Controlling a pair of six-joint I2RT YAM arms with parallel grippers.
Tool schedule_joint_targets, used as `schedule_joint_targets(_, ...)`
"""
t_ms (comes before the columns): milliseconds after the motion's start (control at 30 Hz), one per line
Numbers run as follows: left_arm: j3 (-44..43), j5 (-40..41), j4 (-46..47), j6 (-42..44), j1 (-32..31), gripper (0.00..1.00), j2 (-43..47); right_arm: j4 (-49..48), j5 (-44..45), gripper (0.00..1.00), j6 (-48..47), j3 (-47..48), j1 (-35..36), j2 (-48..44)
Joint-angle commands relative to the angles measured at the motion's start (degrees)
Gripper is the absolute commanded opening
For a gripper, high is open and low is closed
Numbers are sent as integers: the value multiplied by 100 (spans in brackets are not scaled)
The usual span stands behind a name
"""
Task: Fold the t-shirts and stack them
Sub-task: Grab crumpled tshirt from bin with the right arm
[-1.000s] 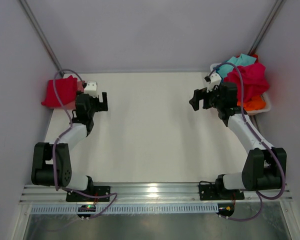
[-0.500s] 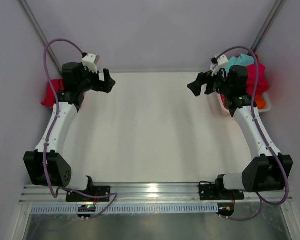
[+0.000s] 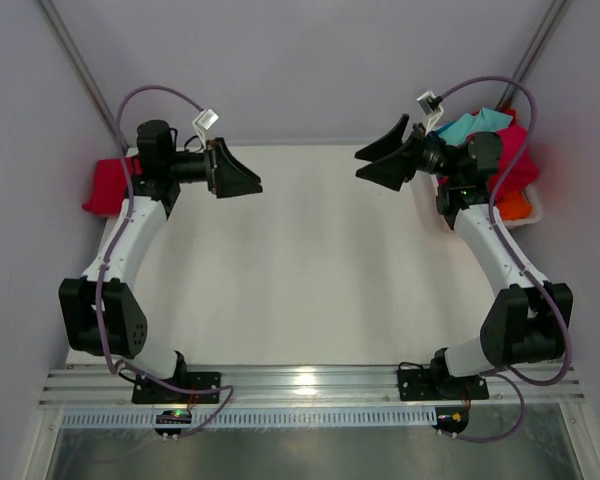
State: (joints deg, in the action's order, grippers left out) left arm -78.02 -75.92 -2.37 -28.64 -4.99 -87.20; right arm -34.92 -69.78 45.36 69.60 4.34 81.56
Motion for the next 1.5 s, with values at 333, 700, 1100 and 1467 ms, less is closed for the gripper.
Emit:
schedule_joint_targets(333,-81,-1372,1098,-1380,-414,99,-640,-4806,-1916,99,3743,88,1235,607)
schedule_joint_targets(700,-249,-1391,2538,-2487,-1311,96,-869,-3945,-2198,99,3059,9,2088,712)
schedule_joint_targets(1100,15,-1320,4165,-3586,-1443,93,-799,-5145,-2251,91,4188,114,2106,1608)
schedule_joint_targets(1467,-991,-1381,9034,-8048,-1337,99,-2361,-5904,-2321,91,5061,1098,2115,2364)
